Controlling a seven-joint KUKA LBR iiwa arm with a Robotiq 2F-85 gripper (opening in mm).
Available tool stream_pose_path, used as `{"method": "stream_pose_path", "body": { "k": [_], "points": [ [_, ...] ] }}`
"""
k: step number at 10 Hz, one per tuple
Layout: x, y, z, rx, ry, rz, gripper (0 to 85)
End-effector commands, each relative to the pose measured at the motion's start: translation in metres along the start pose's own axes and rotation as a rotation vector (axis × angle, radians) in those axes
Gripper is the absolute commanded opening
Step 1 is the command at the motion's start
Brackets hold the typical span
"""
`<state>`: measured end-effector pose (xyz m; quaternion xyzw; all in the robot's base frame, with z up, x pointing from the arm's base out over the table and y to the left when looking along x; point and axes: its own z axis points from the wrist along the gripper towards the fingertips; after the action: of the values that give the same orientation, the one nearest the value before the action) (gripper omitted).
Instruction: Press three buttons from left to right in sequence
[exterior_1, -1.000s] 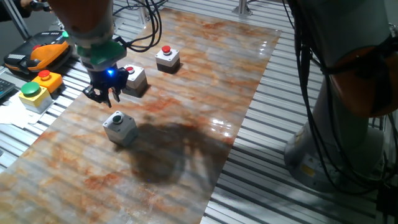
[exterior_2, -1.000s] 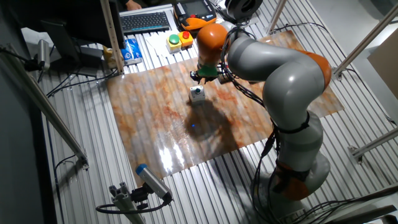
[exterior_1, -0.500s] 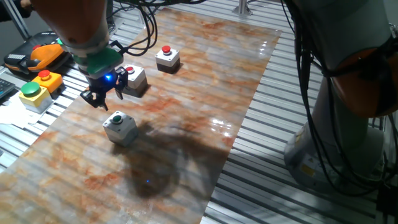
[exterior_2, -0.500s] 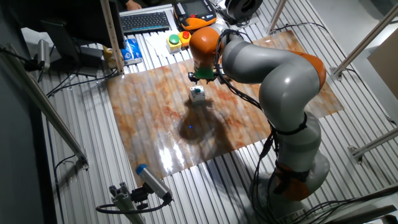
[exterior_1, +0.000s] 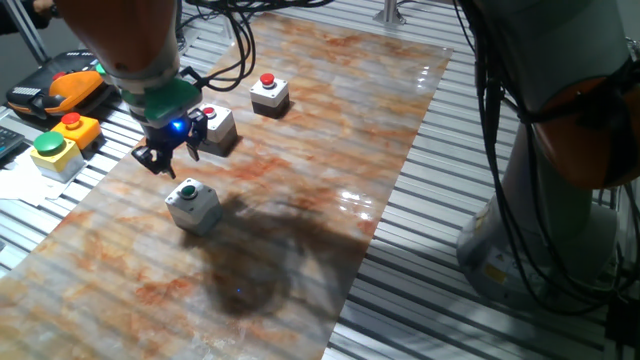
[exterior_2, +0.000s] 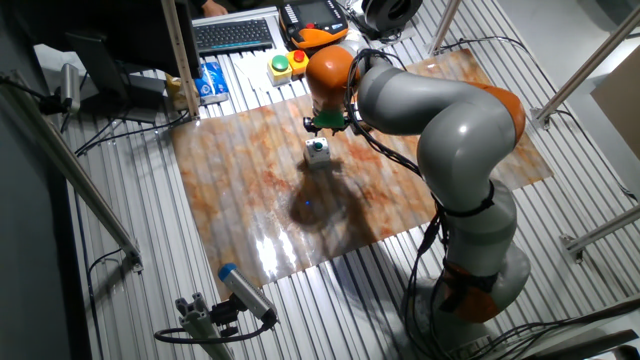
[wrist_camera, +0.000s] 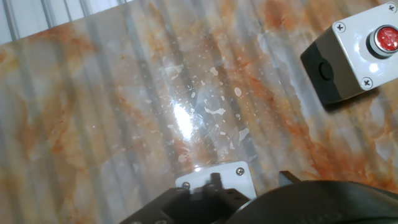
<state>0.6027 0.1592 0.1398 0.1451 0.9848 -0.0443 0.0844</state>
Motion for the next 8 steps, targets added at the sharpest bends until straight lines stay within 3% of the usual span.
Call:
{"method": "stream_pose_path", "body": {
  "k": [1,8],
  "points": [
    [0.0001,0.0002,0.0002,0.0,0.0,0.0,34.0],
    [0.0002,0.0008,0.0011,-0.012,0.007,0.011,34.0]
  ]
}}
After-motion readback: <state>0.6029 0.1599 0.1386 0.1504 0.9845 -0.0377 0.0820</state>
